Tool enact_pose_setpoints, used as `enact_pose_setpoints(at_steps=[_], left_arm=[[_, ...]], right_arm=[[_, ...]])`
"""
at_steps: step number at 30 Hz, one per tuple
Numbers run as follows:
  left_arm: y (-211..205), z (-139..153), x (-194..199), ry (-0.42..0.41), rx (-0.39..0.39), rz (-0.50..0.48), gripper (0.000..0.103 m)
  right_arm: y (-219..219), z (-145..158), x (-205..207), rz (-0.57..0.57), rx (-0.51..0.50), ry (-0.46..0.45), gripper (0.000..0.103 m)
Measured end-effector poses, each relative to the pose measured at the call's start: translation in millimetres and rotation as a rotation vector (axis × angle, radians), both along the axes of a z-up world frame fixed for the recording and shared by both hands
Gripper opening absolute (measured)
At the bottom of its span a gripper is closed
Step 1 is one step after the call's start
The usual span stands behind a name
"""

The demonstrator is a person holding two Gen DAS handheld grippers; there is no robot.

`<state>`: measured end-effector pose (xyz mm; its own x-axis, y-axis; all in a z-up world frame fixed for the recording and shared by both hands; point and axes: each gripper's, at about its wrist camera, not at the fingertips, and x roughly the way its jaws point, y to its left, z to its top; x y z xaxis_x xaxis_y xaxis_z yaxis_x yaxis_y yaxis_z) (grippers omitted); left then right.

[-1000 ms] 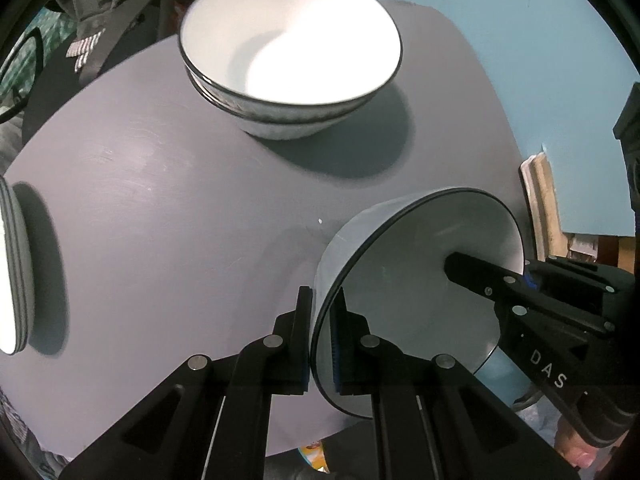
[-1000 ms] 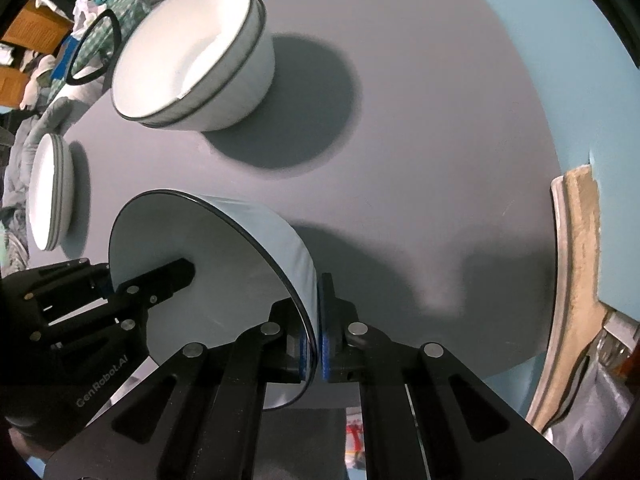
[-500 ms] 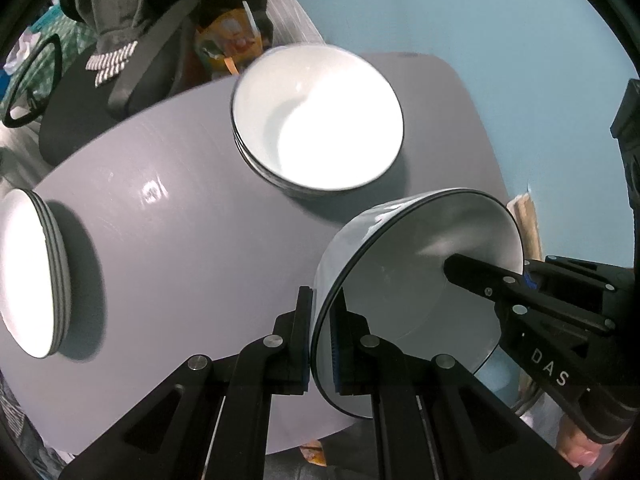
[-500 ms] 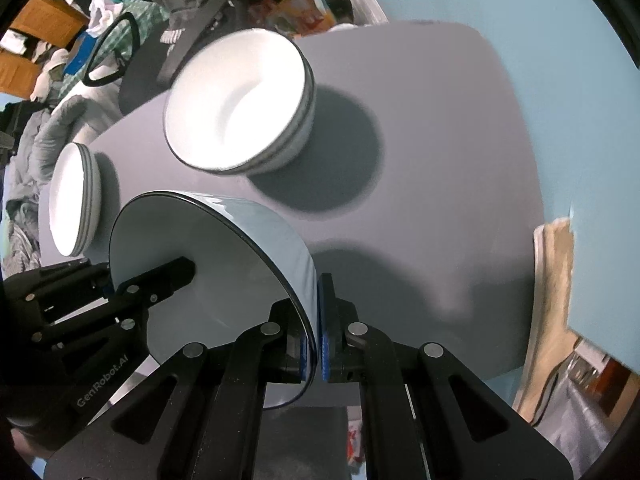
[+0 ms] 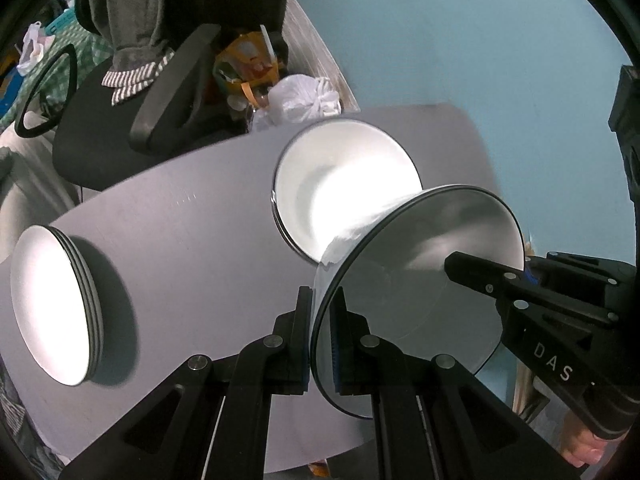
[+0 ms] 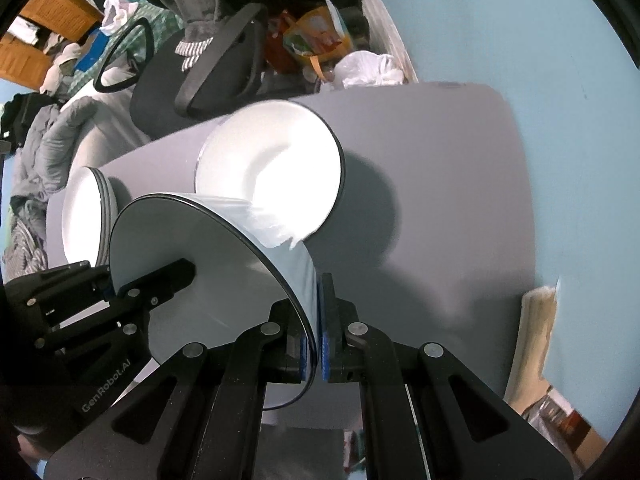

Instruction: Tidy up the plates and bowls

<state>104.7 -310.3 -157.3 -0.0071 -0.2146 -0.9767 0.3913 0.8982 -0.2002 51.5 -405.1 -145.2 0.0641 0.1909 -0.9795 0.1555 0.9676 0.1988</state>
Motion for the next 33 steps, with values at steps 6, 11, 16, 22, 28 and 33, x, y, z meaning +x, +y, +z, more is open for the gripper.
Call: enact_pose_setpoints(at_steps=[6, 11, 16, 22, 28, 33], left_arm=[[0, -2, 22, -0.004, 0.008, 0.012, 0.007], [-1, -8, 38, -0.009, 0.019, 0.023, 0.007], [-2, -15, 49, -0.007, 0.03, 0.034, 0.008], [-5, -21, 56, -0.001, 0.049, 0.041, 0.007], [-9, -26, 59, 0.004, 0.063, 0.038, 0.008], [-11, -33, 61, 0.025, 0.075, 0.04, 0.008]], right_arm=[[2, 2, 21, 0.019, -0.001, -0.001, 0.005], [0, -3, 38, 0.015, 0.009, 0.008, 0.005], [1, -8, 49, 0.021, -0.001, 0.02, 0.005], [0, -15, 59, 0.023, 0.009, 0.04, 0.005], [-5, -21, 65, 0.012, 0.027, 0.058, 0.006], [-9, -28, 68, 0.005, 0.034, 0.075, 0.006]])
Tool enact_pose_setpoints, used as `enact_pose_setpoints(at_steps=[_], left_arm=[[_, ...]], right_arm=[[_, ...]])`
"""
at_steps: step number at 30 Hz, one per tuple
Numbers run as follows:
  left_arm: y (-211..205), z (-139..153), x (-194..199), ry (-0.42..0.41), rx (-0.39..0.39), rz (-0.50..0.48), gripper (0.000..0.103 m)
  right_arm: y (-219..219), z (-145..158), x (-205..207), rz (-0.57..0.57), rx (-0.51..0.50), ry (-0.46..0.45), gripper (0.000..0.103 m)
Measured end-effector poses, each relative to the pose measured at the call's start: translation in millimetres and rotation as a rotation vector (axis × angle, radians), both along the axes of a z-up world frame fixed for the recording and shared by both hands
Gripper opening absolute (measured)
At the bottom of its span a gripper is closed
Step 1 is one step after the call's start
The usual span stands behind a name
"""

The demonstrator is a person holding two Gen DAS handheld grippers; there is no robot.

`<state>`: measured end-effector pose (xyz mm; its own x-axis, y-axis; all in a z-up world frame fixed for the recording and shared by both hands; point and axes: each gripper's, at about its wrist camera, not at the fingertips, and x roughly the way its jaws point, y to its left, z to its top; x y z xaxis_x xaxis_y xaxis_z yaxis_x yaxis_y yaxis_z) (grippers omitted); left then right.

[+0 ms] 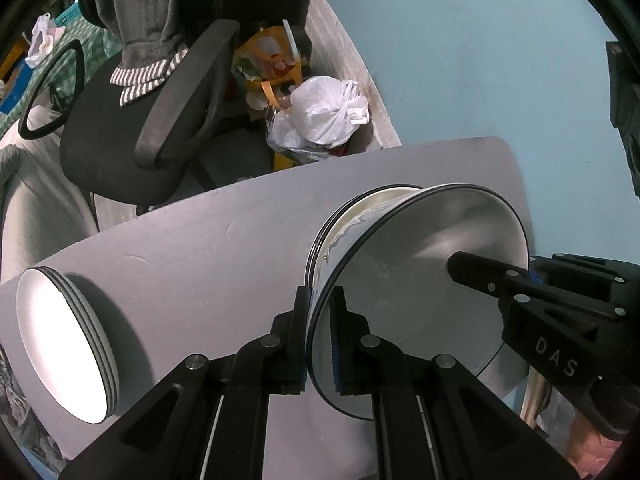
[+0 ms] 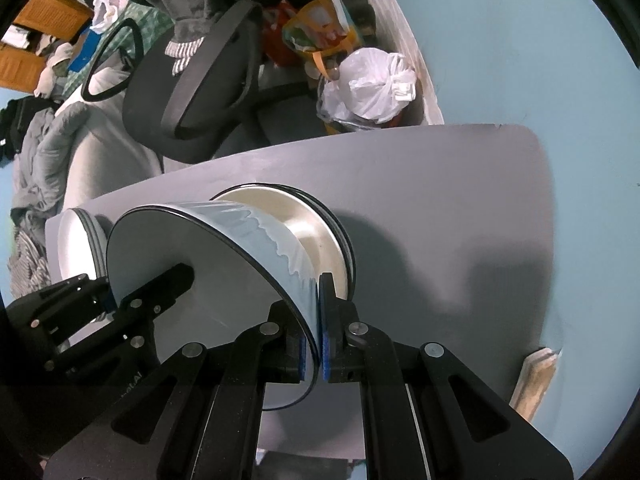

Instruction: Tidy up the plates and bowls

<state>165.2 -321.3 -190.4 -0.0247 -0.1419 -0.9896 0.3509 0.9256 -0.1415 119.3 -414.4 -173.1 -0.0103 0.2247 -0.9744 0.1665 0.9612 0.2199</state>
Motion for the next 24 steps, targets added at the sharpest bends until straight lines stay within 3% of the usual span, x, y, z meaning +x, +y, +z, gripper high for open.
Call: enact_pose_setpoints(at_steps=[10, 13, 17, 24], left_arm=[[-5, -12, 4, 0.028, 0.029, -0.006, 0.008], [-6, -12, 5, 0.037, 0.031, -0.002, 0.011], [-6, -11, 5, 0.025, 0.049, -0.004, 0.025], [3, -8, 8, 0.023, 0.049, 0.018, 0.027]], right_arm=[[-3, -11, 7, 0.001, 0.004, 0.038, 0.007], [0, -11, 9, 0.017, 0.003, 0.052, 0.011], [2, -13, 12, 0.02, 0.012, 0.088, 0.021], [11, -10, 14, 0.036, -0.017, 0.102, 0.03]])
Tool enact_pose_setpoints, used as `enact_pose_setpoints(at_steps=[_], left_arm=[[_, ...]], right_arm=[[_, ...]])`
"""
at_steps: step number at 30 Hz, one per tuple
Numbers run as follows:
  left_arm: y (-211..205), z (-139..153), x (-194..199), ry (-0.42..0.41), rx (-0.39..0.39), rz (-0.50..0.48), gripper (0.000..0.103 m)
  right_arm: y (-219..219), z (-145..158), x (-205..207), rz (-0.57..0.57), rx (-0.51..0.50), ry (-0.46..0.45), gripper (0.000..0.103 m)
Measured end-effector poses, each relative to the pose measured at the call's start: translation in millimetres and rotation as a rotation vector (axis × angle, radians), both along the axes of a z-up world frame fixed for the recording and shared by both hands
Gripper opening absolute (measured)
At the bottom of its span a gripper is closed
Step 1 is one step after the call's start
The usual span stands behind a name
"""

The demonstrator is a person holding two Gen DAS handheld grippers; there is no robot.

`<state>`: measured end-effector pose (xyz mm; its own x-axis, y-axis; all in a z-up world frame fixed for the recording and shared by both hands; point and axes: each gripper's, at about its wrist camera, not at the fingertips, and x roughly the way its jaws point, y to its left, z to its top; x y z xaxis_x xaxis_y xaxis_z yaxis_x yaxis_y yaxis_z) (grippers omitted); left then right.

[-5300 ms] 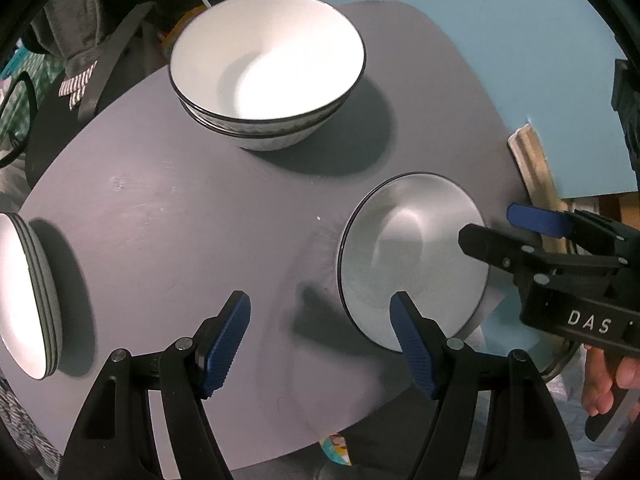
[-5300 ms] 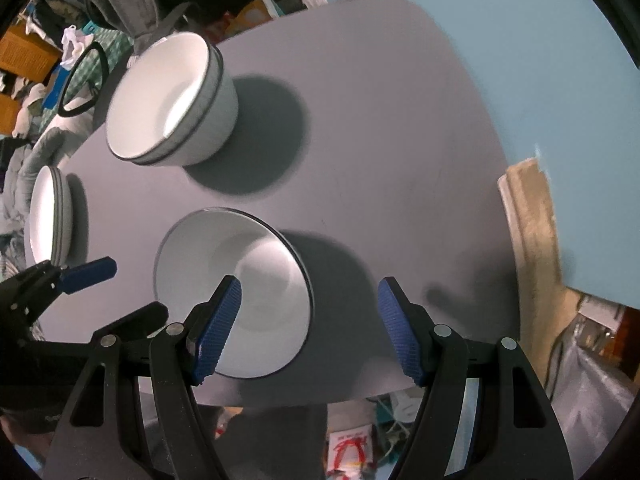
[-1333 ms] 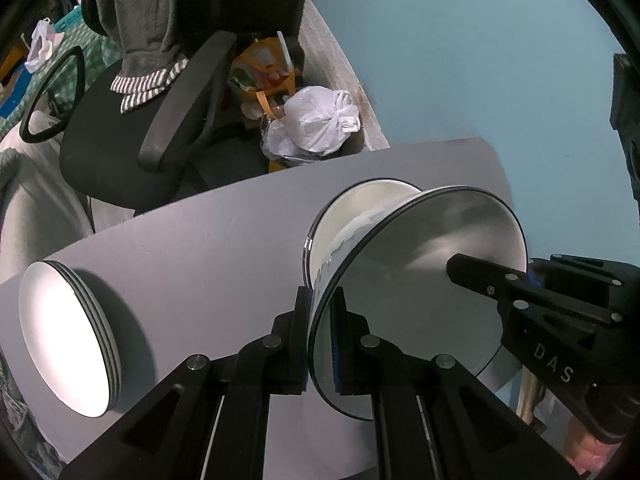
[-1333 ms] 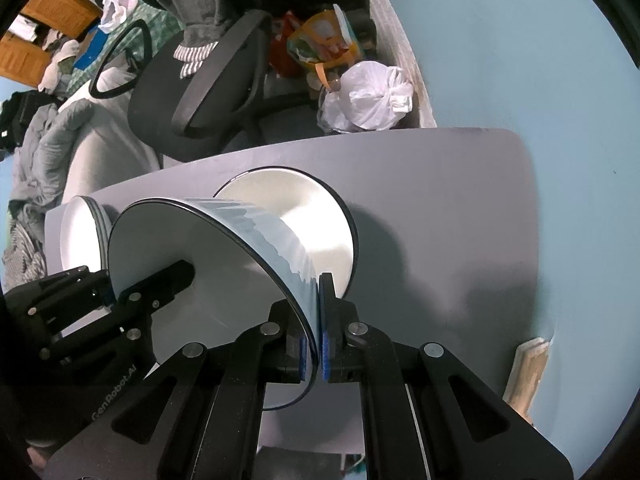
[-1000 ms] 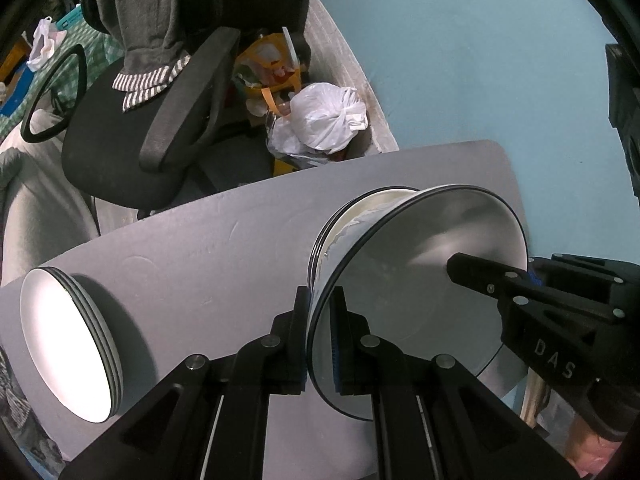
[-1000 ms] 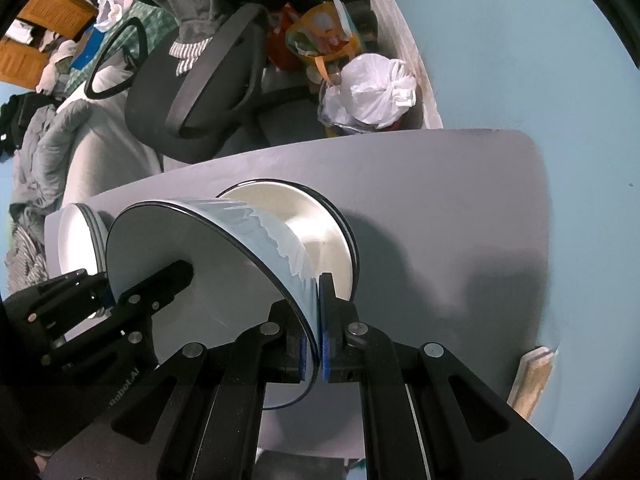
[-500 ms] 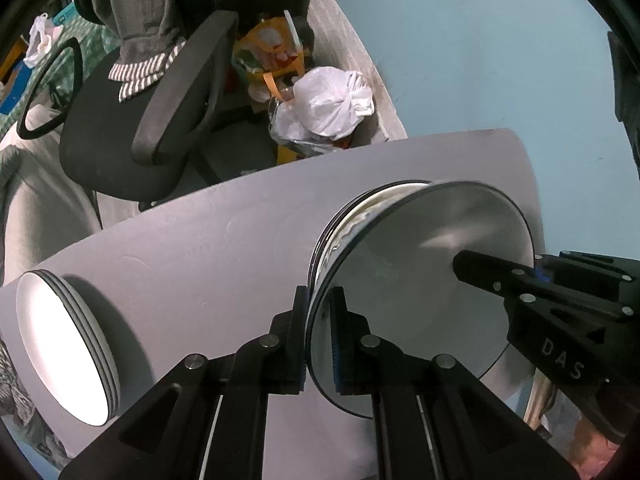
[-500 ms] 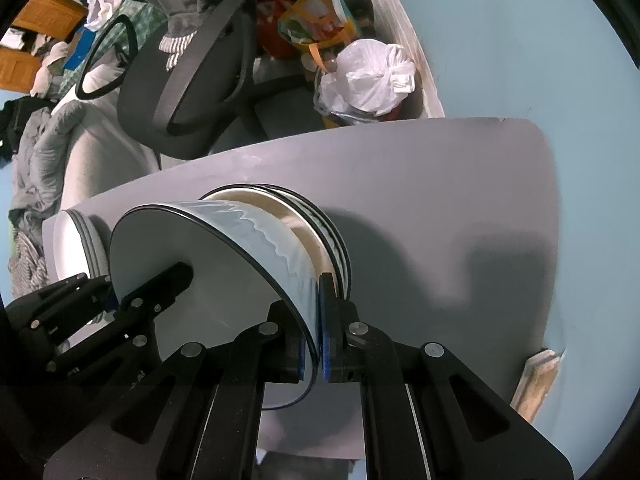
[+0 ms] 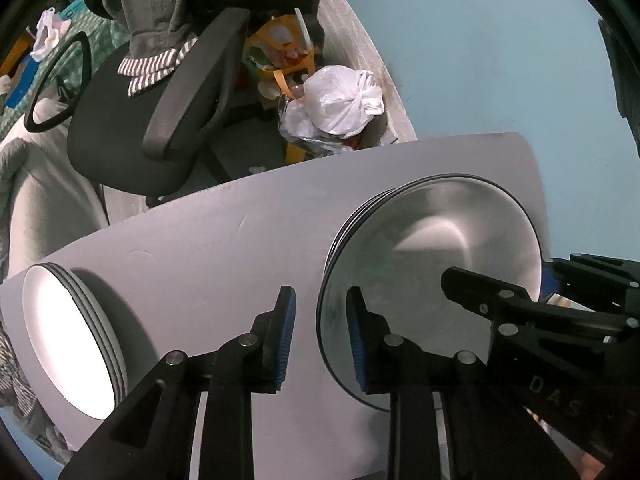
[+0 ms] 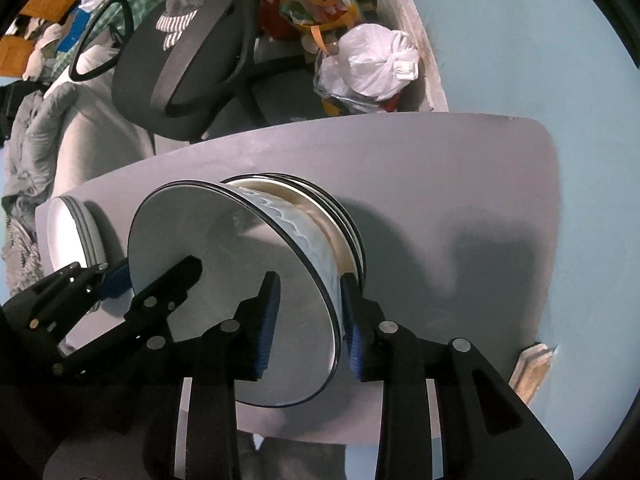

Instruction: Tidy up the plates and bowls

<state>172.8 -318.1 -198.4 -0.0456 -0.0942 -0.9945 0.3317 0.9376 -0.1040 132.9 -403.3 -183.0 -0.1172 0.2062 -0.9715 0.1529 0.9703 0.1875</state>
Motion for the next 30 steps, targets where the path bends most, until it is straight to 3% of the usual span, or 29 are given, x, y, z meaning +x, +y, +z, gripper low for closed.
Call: enact_pose_setpoints(at_steps=[10, 14, 21, 26, 30], left_arm=[[3, 9, 0, -0.023, -0.01, 0.024, 0.031], [5, 9, 0, -0.018, -0.02, 0.036, 0.031], [5, 19, -7, -0.027, -0.036, 0.025, 0.032], [9, 34, -13, -0.069, -0.047, 0.015, 0.044], [12, 47, -17, -0.094, -0.047, 0.004, 0.049]], right_arm=[[-1, 12, 1, 0.008, -0.031, -0.024, 0.033], [-2, 18, 1, 0.009, -0.074, -0.051, 0.05], [-4, 21, -2, 0.014, -0.07, -0.067, 0.051], [-7, 29, -7, 0.005, -0.084, -0.095, 0.052], [-13, 39, -13, -0.012, -0.092, -0.13, 0.063]])
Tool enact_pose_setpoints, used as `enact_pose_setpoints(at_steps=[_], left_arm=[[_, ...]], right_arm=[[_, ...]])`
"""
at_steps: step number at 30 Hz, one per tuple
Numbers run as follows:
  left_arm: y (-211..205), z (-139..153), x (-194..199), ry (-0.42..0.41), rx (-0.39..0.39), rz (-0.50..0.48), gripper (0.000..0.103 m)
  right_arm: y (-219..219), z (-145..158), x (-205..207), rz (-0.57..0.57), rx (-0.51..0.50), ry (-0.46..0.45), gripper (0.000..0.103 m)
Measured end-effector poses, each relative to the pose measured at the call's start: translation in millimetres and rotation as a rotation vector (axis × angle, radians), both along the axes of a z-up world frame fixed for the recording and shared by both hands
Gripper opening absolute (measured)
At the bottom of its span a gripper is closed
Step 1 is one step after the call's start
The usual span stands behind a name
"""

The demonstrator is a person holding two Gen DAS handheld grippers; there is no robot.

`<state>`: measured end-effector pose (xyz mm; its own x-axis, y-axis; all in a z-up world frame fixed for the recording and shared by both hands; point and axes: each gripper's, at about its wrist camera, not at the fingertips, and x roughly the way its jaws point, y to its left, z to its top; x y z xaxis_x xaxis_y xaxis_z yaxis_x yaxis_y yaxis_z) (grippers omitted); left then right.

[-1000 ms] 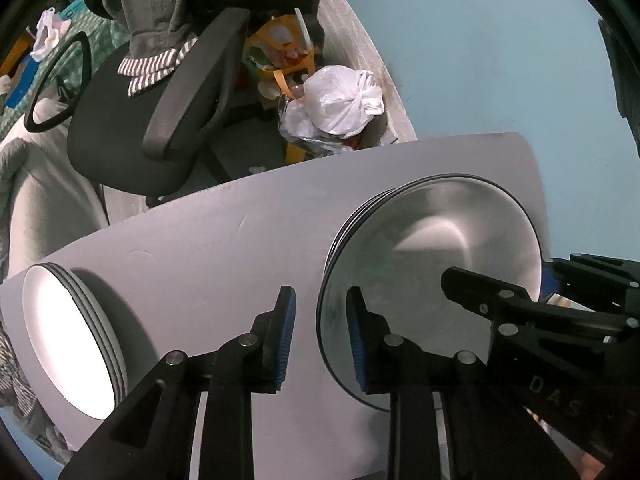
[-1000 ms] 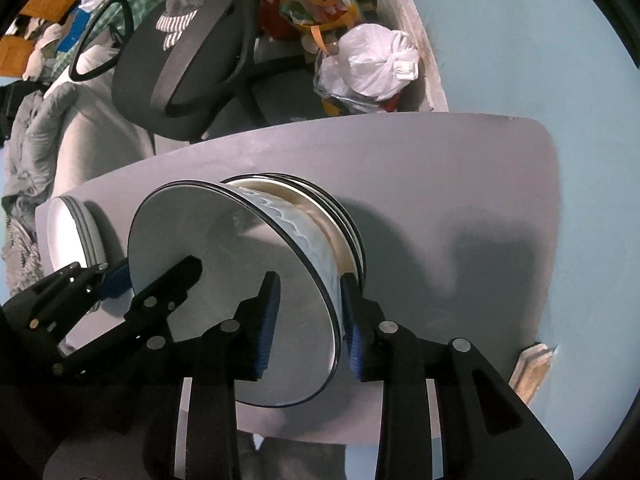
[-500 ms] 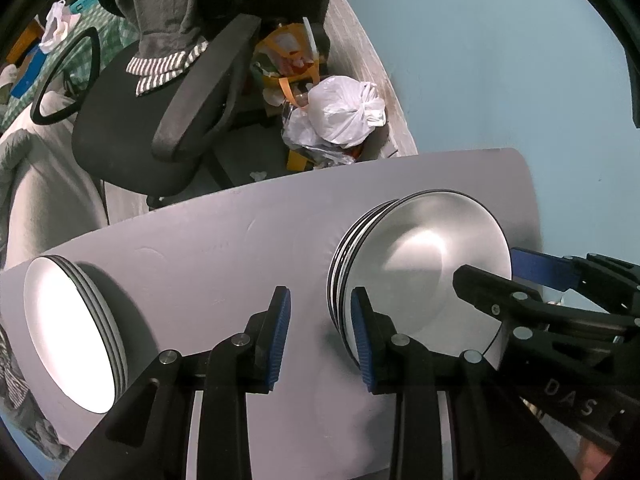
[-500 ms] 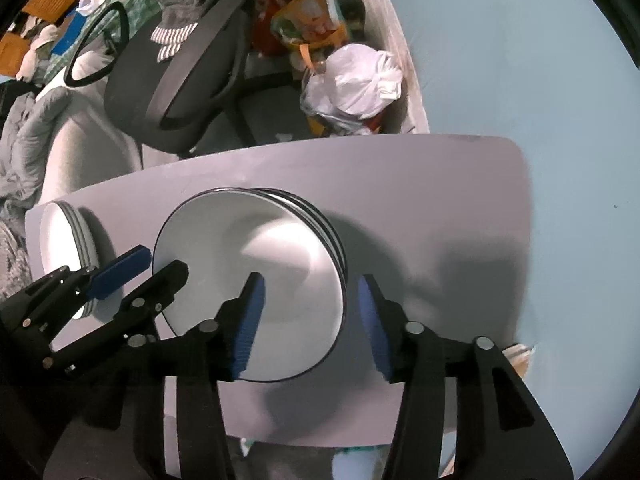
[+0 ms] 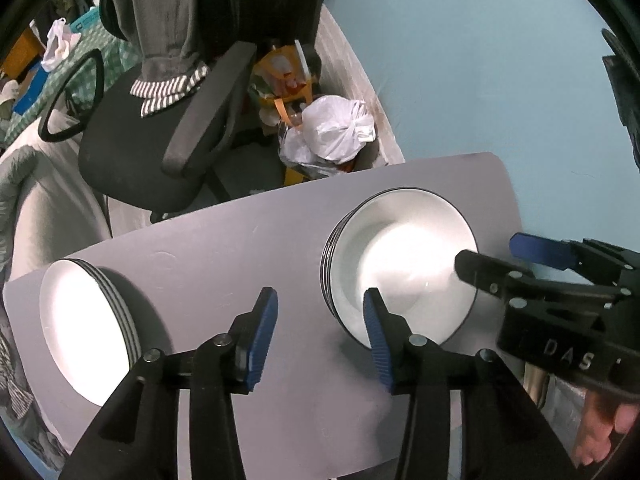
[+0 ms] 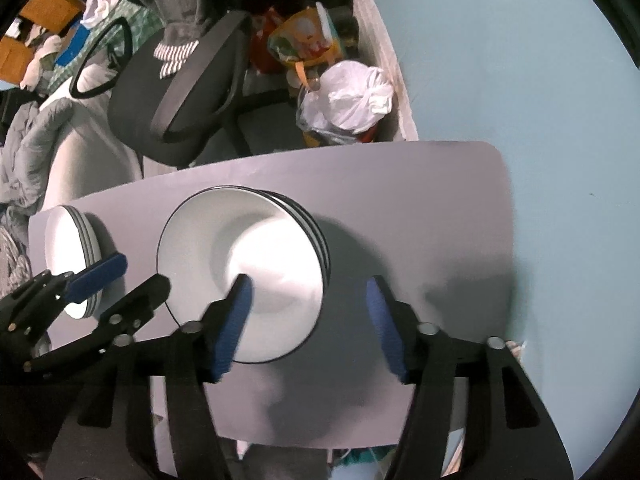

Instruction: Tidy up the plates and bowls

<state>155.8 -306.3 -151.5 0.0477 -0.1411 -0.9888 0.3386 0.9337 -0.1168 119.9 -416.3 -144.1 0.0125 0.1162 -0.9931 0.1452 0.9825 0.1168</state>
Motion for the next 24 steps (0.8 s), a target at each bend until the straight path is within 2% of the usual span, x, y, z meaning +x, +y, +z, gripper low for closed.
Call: enact_pose_setpoints(at_steps=[2, 13, 18, 24], left_arm=[[0, 5, -1, -0.009, -0.006, -0.001, 0.056], [12, 24, -6, -0.033, -0.024, 0.007, 0.06], [21, 15, -2, -0.004, -0.03, 0.023, 0.062], [29, 4, -2, 0.021, -0.027, 0.029, 0.062]], right_arm=[[-2, 6, -3, -0.005, -0.007, -0.018, 0.063], [-14, 33, -20, -0.029, 0.001, -0.085, 0.064], [-16, 41, -25, -0.01, -0.004, -0.107, 0.064], [-24, 29, -31, 0.003, -0.011, -0.087, 0.064]])
